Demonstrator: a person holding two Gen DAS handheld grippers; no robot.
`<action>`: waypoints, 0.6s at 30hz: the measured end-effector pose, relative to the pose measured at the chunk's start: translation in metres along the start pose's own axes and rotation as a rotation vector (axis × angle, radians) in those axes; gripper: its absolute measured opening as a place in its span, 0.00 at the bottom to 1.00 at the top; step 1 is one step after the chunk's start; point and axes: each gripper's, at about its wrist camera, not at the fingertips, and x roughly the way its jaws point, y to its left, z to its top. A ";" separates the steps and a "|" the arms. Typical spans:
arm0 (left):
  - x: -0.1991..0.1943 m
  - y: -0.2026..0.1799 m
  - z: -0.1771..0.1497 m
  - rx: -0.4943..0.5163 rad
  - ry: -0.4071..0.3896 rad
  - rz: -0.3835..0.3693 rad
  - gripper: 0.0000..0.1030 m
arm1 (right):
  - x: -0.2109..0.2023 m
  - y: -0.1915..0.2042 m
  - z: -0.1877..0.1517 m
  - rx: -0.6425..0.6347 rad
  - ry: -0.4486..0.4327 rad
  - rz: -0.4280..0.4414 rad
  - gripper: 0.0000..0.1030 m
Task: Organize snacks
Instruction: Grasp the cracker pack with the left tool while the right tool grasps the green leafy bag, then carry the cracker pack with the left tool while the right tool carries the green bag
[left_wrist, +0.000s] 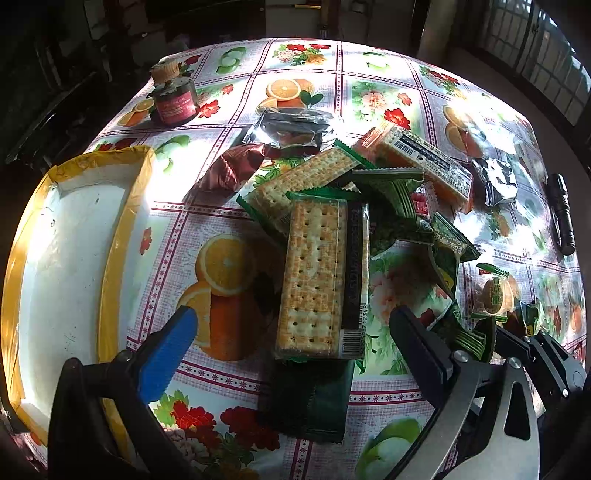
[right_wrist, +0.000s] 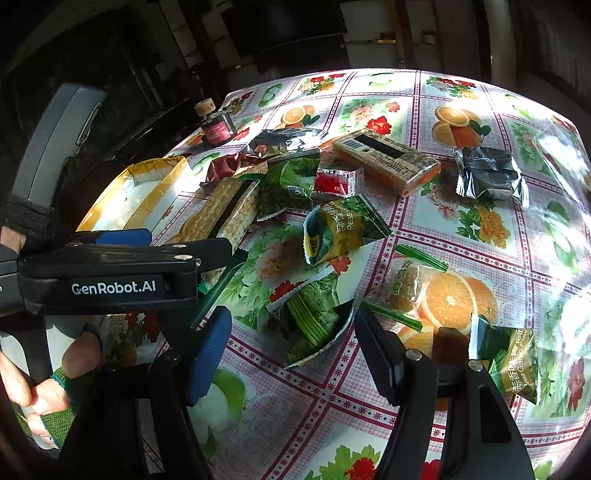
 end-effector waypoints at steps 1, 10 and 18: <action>0.002 -0.001 0.001 0.004 0.002 0.003 1.00 | 0.002 0.000 0.001 0.001 0.003 -0.002 0.67; 0.017 -0.005 0.004 0.005 0.051 -0.006 0.48 | 0.008 -0.005 0.002 0.007 0.004 -0.007 0.44; 0.005 0.008 -0.005 -0.026 0.041 -0.024 0.47 | -0.001 -0.007 -0.003 0.028 -0.006 0.010 0.31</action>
